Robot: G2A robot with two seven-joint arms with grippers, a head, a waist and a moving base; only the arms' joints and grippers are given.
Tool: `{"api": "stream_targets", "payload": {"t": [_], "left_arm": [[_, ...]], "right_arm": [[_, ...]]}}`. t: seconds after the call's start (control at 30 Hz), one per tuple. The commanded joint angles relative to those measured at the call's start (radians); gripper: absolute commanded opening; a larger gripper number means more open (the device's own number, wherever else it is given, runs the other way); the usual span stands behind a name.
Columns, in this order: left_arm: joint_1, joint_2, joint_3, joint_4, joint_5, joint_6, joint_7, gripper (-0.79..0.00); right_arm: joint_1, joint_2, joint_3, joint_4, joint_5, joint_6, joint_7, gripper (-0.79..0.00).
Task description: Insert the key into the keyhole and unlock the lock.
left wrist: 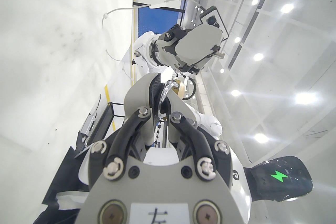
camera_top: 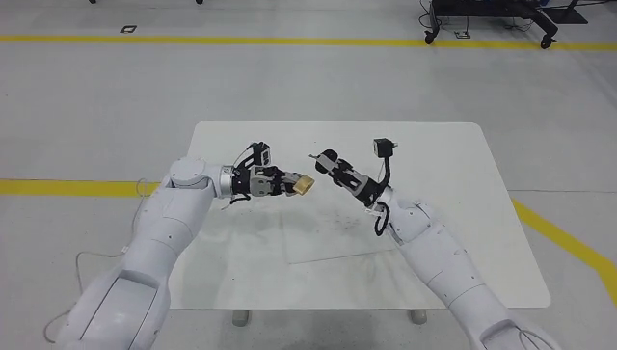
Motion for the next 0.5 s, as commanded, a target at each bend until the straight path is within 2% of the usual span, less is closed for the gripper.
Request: {"api": "stream_targets", "payload": {"t": [0.0,0.2,0.47], "left_arm": [[-0.004,-0.003,0.002,0.003,-0.005,0.005,0.002,-0.785],[-0.025,-0.006,0.001,0.035,-0.013,0.062,0.034,-0.785],[-0.047,0.006,-0.020,0.081,-0.016,0.105,0.021,-0.785]], "right_arm": [[0.000,-0.001,-0.006,-0.001,0.007,-0.002,0.014,-0.785],[0.006,0.003,-0.026,-0.008,0.034,-0.055,0.115,-0.785],[-0.007,0.016,0.015,-0.019,0.093,-0.096,0.114,-0.785]]}}
